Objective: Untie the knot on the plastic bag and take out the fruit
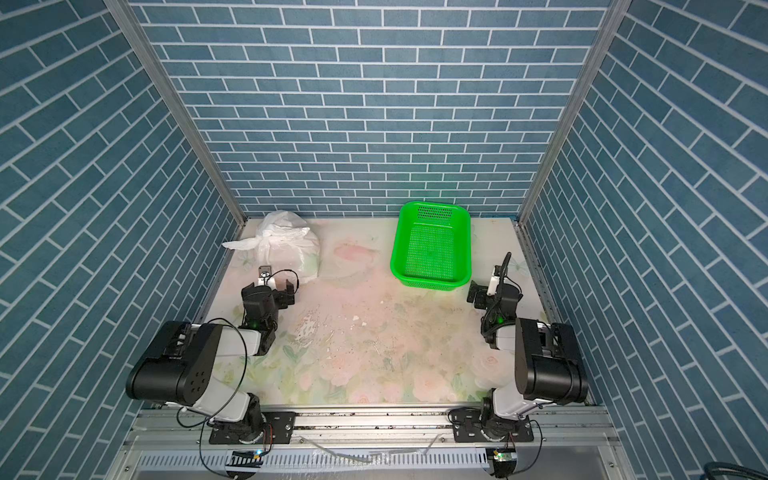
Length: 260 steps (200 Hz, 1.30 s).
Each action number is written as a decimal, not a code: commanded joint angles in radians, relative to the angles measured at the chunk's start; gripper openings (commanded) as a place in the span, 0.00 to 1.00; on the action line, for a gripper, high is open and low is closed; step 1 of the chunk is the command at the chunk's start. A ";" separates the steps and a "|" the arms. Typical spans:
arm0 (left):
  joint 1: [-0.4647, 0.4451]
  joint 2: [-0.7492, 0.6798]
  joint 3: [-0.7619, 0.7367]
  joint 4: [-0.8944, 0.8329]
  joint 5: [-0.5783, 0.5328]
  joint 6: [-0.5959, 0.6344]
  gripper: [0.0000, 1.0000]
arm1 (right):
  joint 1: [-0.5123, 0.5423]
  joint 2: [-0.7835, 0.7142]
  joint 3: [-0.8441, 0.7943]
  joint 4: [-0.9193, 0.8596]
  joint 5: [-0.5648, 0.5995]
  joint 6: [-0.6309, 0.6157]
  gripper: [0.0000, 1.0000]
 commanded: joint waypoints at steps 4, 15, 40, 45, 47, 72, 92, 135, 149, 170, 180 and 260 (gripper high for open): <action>0.006 0.002 0.016 -0.004 -0.007 -0.008 1.00 | -0.003 0.012 0.019 0.011 -0.011 -0.042 0.99; 0.006 0.000 0.016 -0.003 -0.007 -0.008 1.00 | -0.002 0.012 0.019 0.010 -0.011 -0.042 0.99; 0.006 0.002 0.017 -0.004 -0.007 -0.008 1.00 | -0.002 0.013 0.017 0.011 -0.012 -0.042 0.99; 0.006 0.002 0.016 -0.004 -0.007 -0.008 1.00 | -0.002 0.012 0.019 0.011 -0.012 -0.042 0.99; 0.006 0.002 0.016 -0.004 -0.007 -0.008 1.00 | -0.003 0.013 0.018 0.011 -0.012 -0.042 0.99; 0.006 0.003 0.016 -0.004 -0.007 -0.008 1.00 | -0.003 0.013 0.017 0.012 -0.011 -0.041 0.99; 0.007 0.002 0.016 -0.005 -0.007 -0.008 1.00 | -0.002 0.013 0.017 0.011 -0.011 -0.042 0.99; 0.006 0.002 0.017 -0.004 -0.007 -0.008 1.00 | -0.003 0.012 0.018 0.011 -0.012 -0.042 0.99; 0.006 0.003 0.016 -0.005 -0.007 -0.008 1.00 | -0.003 0.012 0.017 0.012 -0.011 -0.042 0.99; 0.006 0.002 0.016 -0.006 -0.007 -0.008 1.00 | -0.003 0.012 0.019 0.011 -0.011 -0.042 0.99; 0.006 0.000 0.015 -0.005 -0.007 -0.008 1.00 | -0.003 0.013 0.017 0.011 -0.012 -0.042 0.99; 0.005 -0.160 0.064 -0.245 0.021 0.001 1.00 | -0.001 -0.150 0.136 -0.353 0.022 -0.015 0.99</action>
